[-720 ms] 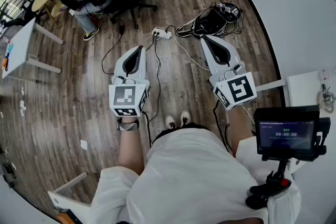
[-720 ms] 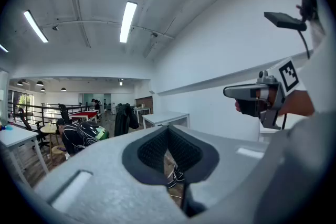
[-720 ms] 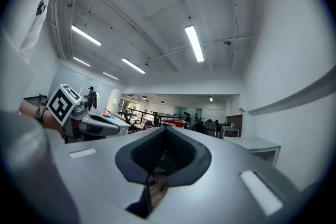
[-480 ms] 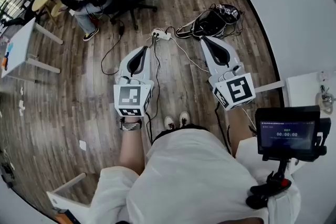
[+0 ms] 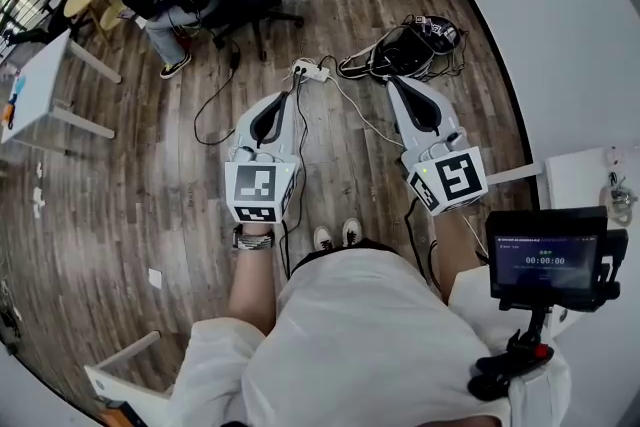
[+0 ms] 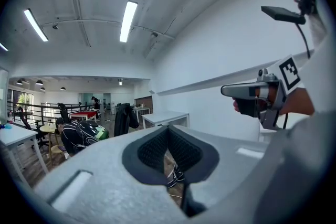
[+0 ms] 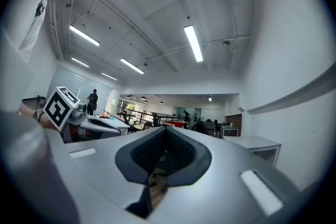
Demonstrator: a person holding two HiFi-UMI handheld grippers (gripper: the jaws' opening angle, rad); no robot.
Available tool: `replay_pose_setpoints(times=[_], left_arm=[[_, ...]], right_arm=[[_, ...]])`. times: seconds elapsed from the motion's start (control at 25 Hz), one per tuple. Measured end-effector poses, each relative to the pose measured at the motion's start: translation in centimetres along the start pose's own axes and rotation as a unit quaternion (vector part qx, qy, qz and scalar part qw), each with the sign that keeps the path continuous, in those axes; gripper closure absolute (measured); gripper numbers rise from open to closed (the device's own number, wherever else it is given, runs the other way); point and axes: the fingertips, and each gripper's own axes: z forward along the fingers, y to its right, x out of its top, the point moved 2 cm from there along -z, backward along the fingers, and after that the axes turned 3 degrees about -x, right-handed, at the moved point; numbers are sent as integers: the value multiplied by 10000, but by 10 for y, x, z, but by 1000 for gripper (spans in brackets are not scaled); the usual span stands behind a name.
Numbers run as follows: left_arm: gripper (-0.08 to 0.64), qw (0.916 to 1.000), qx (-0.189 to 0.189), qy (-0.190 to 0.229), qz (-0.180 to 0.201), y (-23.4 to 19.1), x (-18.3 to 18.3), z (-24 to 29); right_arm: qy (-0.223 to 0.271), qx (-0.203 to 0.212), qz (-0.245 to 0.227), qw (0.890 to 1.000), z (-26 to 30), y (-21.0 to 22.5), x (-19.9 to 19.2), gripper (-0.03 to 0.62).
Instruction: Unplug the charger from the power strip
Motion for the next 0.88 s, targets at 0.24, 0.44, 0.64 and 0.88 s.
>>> replay_pose_setpoints(times=[0.24,0.44,0.64,0.88], left_arm=[[557,9999,-28,-65,102,-3,-5,1],[557,9998,-150,-69,78,-32,-21,-8],[557,9998,-121,-160,67,-45,-23,39],[557,9995,41,-311,49,-54,-21,138]], right_arm=[[-37,-88,32,9999,3,-3,-3,591],[-110,-165,8,9998,26,-34,-7,591],[-155,-111,73,9998,63,-1,-22,591],[-249,17,133,9996,117,80,-51,589]])
